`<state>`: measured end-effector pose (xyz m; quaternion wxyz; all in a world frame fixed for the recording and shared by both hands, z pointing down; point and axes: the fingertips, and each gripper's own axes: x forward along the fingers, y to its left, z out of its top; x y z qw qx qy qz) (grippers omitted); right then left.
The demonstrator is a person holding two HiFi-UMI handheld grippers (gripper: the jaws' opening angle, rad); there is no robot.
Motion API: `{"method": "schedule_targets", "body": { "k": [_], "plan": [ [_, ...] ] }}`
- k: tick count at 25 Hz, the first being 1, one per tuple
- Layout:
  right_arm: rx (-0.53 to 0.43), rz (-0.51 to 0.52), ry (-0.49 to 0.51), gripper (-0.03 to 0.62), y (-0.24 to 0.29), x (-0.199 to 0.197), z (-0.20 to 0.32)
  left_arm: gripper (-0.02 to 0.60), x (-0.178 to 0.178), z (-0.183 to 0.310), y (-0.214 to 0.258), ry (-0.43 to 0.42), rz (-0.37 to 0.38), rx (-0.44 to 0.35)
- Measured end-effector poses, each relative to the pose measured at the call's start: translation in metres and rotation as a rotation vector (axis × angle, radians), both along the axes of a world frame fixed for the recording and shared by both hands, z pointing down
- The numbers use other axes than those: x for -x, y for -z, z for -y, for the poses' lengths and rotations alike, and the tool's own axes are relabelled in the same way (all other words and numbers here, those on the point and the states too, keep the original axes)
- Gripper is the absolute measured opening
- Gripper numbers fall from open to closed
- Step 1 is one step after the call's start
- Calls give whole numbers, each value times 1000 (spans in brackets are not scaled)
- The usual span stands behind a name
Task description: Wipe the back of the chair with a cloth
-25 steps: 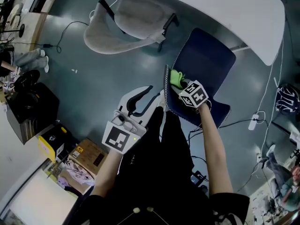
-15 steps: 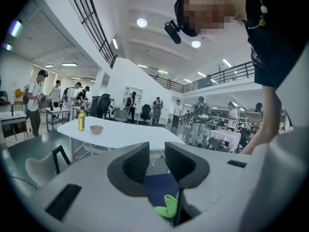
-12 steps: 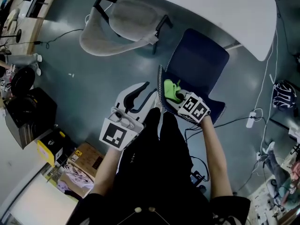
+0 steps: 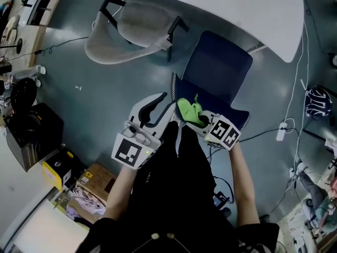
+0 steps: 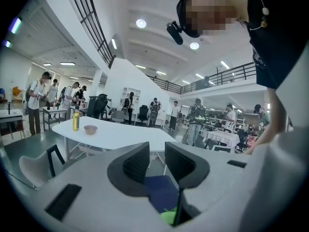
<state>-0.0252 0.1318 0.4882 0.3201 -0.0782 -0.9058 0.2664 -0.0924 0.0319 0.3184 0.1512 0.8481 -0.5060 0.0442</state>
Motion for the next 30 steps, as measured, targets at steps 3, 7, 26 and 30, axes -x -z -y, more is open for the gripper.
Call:
{"method": "schedule_targets", "body": {
  "k": [3, 7, 26, 30],
  "plan": [
    [-29, 9, 21, 18, 10, -7, -11, 101, -5, 1, 0, -5, -5, -2],
    [-23, 19, 53, 18, 19, -12, -22, 101, -13, 1, 2, -17, -10, -12],
    [-110, 117, -260, 18, 49, -46, 48, 101, -27, -9, 1, -62, -13, -21],
    [-192, 33, -376, 18, 20, -62, 99, 101, -25, -12, -2, -57, -7, -9]
  ]
}}
